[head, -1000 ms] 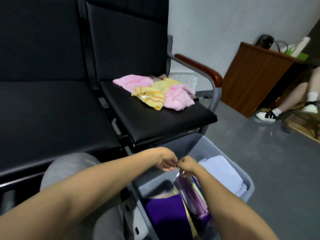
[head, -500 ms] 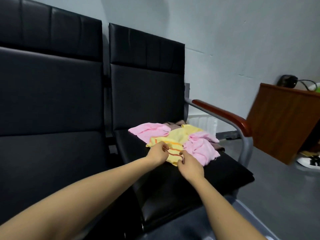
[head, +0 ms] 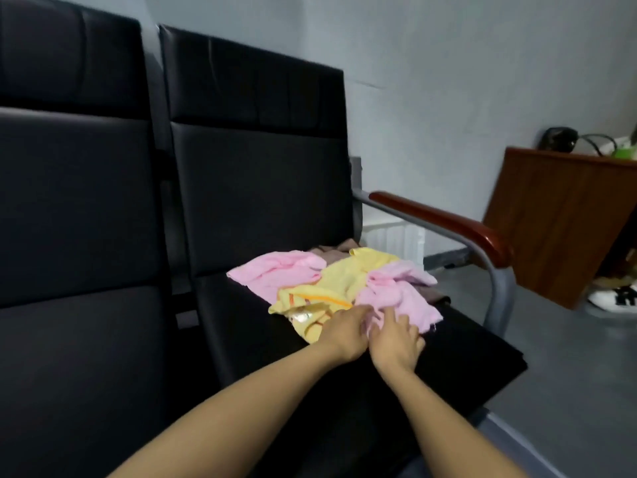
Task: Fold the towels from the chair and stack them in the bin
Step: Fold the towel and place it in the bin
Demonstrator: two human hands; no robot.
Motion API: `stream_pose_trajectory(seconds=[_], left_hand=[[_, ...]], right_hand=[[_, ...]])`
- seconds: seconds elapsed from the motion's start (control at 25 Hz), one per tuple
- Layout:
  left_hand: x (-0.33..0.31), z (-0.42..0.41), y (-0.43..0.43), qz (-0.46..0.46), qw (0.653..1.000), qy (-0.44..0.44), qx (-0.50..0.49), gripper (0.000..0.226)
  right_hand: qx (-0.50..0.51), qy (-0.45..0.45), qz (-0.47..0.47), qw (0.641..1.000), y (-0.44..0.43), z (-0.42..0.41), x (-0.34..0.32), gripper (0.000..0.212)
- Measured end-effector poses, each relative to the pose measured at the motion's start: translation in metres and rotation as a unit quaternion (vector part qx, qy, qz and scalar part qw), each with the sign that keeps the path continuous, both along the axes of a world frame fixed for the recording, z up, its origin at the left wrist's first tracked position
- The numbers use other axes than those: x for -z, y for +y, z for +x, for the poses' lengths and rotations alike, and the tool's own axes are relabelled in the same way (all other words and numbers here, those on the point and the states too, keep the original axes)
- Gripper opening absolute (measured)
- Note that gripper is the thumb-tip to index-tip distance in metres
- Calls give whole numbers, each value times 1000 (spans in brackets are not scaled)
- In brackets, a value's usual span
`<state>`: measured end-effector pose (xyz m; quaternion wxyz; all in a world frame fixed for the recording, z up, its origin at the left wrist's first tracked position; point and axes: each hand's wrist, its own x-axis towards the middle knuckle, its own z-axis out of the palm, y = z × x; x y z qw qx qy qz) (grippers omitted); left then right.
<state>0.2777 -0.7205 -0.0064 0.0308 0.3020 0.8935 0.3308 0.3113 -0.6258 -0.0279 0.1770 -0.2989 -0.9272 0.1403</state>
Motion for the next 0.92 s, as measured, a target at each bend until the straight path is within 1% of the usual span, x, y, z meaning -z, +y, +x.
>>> stream_pose_trajectory(seconds=[0.08, 0.12, 0.2, 0.24, 0.28, 0.32, 0.36, 0.4, 0.44, 0.48, 0.52, 0.56, 0.6, 0.64, 0.68, 0.76, 0.8, 0.84, 0.88, 0.92], left_hand=[[7, 7, 4, -41, 999, -22, 10, 79], [9, 7, 3, -46, 998, -31, 14, 84], [5, 2, 2, -26, 999, -40, 27, 95], [-1, 1, 1, 0, 999, -39, 35, 96], [-9, 3, 0, 34, 998, -42, 29, 86], [-16, 5, -3, 81, 995, -50, 12, 67], [-22, 8, -6, 127, 990, -60, -4, 44], [-30, 10, -10, 166, 983, -83, -6, 31], [-36, 14, -16, 196, 974, -110, 1, 37], [-40, 16, -23, 227, 966, -127, 4, 46], [-42, 17, -27, 255, 958, -133, 0, 50], [-45, 20, -32, 293, 945, -144, -4, 51], [-48, 22, -36, 325, 932, -161, -13, 48], [-53, 26, -39, 357, 916, -182, -19, 41], [-58, 29, -43, 380, 903, -198, -25, 36], [-69, 33, -51, 427, 872, -239, -33, 34], [-76, 36, -54, 446, 856, -262, -26, 28], [-83, 40, -57, 454, 846, -277, -15, 21], [-90, 45, -59, 451, 846, -283, -17, 16], [-94, 48, -61, 436, 852, -289, -29, 16]], right_hand=[[-20, 54, -71, 996, -1, 3, -4, 39], [-19, 98, -113, 989, -2, -3, -5, 37], [22, 173, -186, 967, -8, -8, -14, 34], [24, 200, -230, 952, -12, -8, -24, 38], [-3, 223, -285, 932, -13, -8, -32, 38], [-39, 249, -361, 898, -17, -3, -45, 32], [-57, 274, -439, 854, -18, 3, -58, 26], [-56, 289, -493, 819, -17, 9, -73, 24], [-59, 296, -525, 796, -14, 15, -84, 23], [-69, 294, -531, 792, -12, 21, -93, 22], [-82, 290, -520, 799, -11, 22, -97, 21], [-101, 281, -497, 814, -12, 25, -102, 17], [-130, 261, -474, 831, -14, 29, -104, 14], [-173, 221, -454, 846, -16, 32, -104, 14], [-217, 160, -437, 858, -20, 36, -106, 18], [-261, 42, -437, 860, -26, 45, -114, 38], [-267, 5, -437, 859, -25, 48, -117, 51], [-275, -23, -428, 861, -23, 49, -121, 58], [-294, -45, -401, 867, -23, 55, -127, 57], [-311, -48, -385, 868, -24, 60, -134, 53]])
